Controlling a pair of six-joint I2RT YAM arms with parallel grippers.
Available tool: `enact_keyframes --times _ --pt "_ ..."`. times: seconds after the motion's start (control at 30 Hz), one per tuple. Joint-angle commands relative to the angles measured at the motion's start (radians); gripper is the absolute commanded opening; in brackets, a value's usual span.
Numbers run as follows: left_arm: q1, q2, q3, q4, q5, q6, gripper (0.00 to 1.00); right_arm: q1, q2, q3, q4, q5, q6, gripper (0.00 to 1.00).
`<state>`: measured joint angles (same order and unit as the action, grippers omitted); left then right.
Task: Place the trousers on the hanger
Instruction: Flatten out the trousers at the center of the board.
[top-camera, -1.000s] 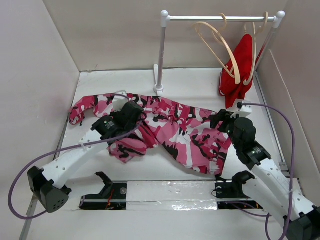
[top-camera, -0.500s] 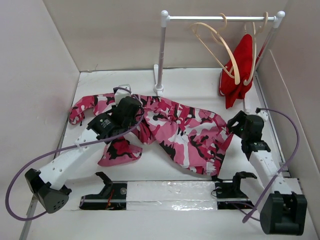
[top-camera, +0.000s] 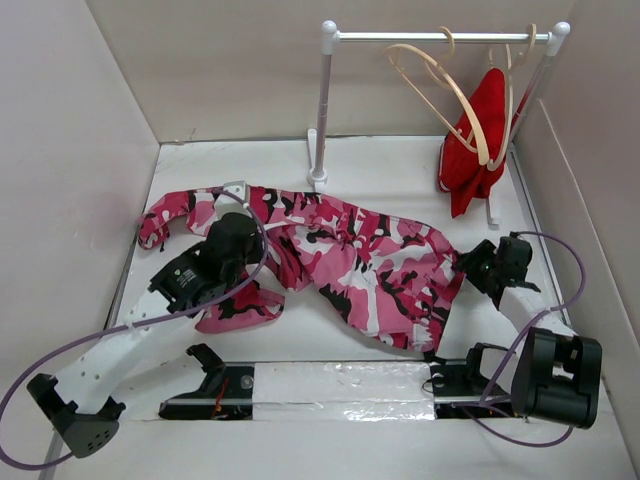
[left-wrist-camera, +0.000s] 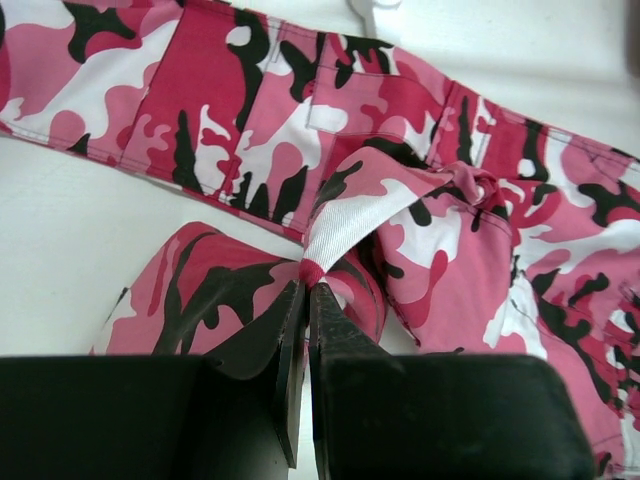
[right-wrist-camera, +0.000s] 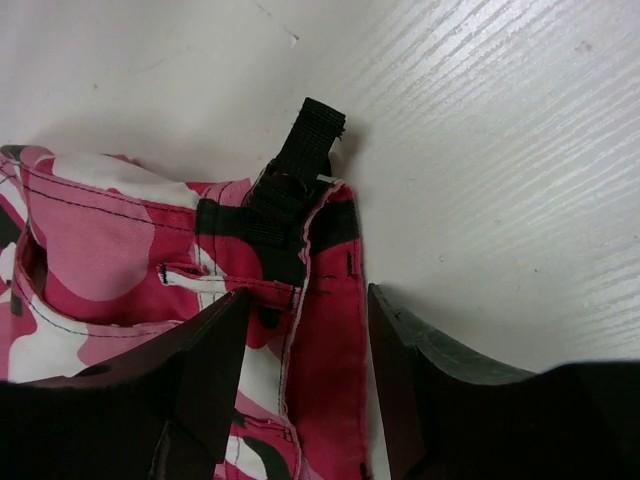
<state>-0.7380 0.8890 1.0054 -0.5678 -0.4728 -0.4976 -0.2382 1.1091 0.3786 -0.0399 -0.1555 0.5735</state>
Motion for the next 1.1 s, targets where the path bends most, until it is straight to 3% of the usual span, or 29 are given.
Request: enact_keyframes --times 0.0,0.17,0.27,0.3,0.43,0.67,0.8,0.83,0.93,1.07 --pt "0.006 -0.056 -0.013 0.098 0.028 0.025 0.00 -0.022 0.011 0.022 0.092 -0.040 0.025 0.54" --pt "0.006 -0.094 -0.045 0.106 0.049 0.050 0.00 -0.067 0.110 0.069 0.104 -0.012 -0.007 0.26" --pt "0.006 -0.116 -0.057 0.111 0.056 0.063 0.00 -0.118 0.161 0.065 0.144 -0.075 -0.009 0.11" --pt "0.006 -0.120 -0.059 0.109 0.057 0.065 0.00 -0.127 0.159 0.063 0.170 -0.100 -0.003 0.01" --pt "0.006 -0.148 -0.053 0.111 0.056 0.082 0.00 -0.167 0.069 0.082 0.158 -0.110 0.029 0.00" --pt "0.006 -0.167 -0.039 0.109 0.075 0.102 0.00 -0.167 -0.066 0.197 0.049 0.016 -0.010 0.00" --pt "0.006 -0.167 -0.054 0.123 0.099 0.102 0.00 -0.167 0.012 0.223 -0.060 -0.041 -0.083 0.30" --pt "0.006 -0.171 -0.059 0.129 0.103 0.102 0.00 -0.167 0.017 0.200 -0.037 -0.059 -0.095 0.47" --pt "0.006 -0.168 -0.070 0.140 0.100 0.106 0.00 -0.155 0.055 0.086 0.109 -0.162 -0.109 0.66" --pt "0.015 -0.167 -0.090 0.151 0.106 0.114 0.00 -0.119 0.207 0.101 0.098 -0.202 -0.153 0.67"
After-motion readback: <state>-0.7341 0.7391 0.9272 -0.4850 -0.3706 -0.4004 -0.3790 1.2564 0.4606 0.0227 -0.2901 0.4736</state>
